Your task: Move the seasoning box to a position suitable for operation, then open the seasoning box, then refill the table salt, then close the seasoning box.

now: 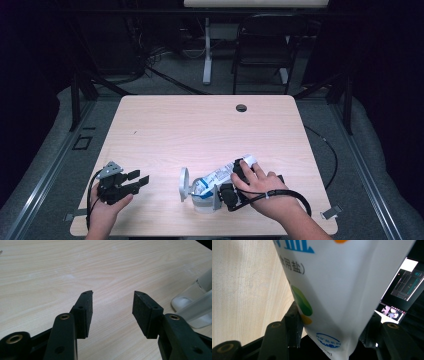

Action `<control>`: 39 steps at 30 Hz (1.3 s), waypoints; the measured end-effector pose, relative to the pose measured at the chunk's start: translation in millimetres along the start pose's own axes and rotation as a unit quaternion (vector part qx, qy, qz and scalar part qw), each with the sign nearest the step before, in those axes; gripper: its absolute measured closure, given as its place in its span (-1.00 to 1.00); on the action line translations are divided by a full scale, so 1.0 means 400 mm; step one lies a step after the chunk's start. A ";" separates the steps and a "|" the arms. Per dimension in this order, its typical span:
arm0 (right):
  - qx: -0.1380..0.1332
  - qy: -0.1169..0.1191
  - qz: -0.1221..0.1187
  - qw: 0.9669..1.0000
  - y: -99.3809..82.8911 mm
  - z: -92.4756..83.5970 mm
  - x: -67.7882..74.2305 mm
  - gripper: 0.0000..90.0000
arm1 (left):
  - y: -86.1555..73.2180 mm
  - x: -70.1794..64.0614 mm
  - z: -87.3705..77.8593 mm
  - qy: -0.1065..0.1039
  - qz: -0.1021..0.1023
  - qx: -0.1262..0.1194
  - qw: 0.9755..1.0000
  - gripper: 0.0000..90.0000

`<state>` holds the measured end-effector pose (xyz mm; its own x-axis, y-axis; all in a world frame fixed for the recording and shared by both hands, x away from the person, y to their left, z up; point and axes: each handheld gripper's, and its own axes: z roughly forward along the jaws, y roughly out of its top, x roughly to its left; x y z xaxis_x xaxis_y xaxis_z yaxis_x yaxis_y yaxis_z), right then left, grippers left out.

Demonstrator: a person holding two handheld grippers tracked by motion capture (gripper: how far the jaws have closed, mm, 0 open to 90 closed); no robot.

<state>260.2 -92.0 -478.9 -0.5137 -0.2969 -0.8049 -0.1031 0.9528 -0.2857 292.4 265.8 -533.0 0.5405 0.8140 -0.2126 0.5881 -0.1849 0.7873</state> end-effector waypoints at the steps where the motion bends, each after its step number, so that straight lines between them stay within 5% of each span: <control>1: 0.000 0.001 0.000 1.000 0.000 0.000 0.000 0.04 | 0.000 -0.002 0.000 -0.001 -0.001 0.001 1.000 0.14; 14: 0.000 0.000 0.000 1.000 0.000 0.002 0.000 0.04 | -0.008 0.011 -0.005 0.005 -0.018 -0.003 1.000 0.14; 39: 0.000 -0.002 -0.001 1.000 -0.002 -0.001 0.002 0.04 | -0.012 0.021 -0.004 0.012 -0.019 0.001 1.000 0.14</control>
<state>259.5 -92.8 -479.3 -0.5101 -0.3000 -0.8061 -0.1047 0.9519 -0.2880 293.0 274.4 -537.6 0.5029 0.8334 -0.2291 0.6092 -0.1537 0.7780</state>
